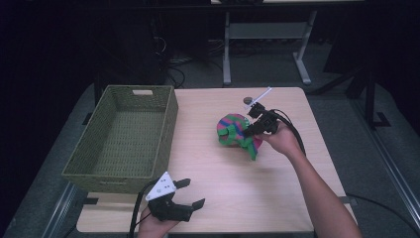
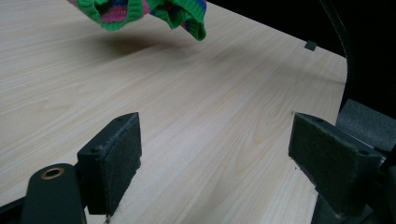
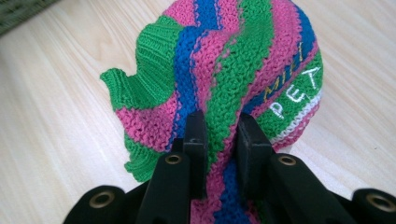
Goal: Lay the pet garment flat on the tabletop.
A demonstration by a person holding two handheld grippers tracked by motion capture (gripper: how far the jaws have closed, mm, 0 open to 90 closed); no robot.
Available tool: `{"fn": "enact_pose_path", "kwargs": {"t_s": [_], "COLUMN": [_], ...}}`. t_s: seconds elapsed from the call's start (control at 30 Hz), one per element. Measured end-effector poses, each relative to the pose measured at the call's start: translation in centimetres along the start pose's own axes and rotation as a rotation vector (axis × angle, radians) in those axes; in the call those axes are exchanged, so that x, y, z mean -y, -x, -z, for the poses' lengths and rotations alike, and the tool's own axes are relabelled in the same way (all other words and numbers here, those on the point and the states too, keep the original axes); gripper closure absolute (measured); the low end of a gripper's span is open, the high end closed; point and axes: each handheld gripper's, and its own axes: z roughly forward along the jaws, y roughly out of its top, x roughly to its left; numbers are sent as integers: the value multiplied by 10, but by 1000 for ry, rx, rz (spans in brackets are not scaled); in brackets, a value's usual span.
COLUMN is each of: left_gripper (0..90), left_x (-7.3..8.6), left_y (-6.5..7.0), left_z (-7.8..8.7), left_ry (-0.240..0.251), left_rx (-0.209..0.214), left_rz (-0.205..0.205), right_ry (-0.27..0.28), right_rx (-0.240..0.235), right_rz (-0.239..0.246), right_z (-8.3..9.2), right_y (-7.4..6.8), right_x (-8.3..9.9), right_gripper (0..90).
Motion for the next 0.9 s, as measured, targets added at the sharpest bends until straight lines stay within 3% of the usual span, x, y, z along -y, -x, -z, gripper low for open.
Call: {"fn": "enact_pose_path", "kwargs": {"t_s": [0.9], "left_gripper": [168], "left_x": [0], "left_y": [-2], "left_z": [1], "left_ry": [1], "left_rx": [-5], "left_rz": [2], "right_ry": [54], "right_rx": [-47], "right_rz": [1], "right_z": [38], "right_y": [-1], "right_x": [12], "right_gripper": [763]}}
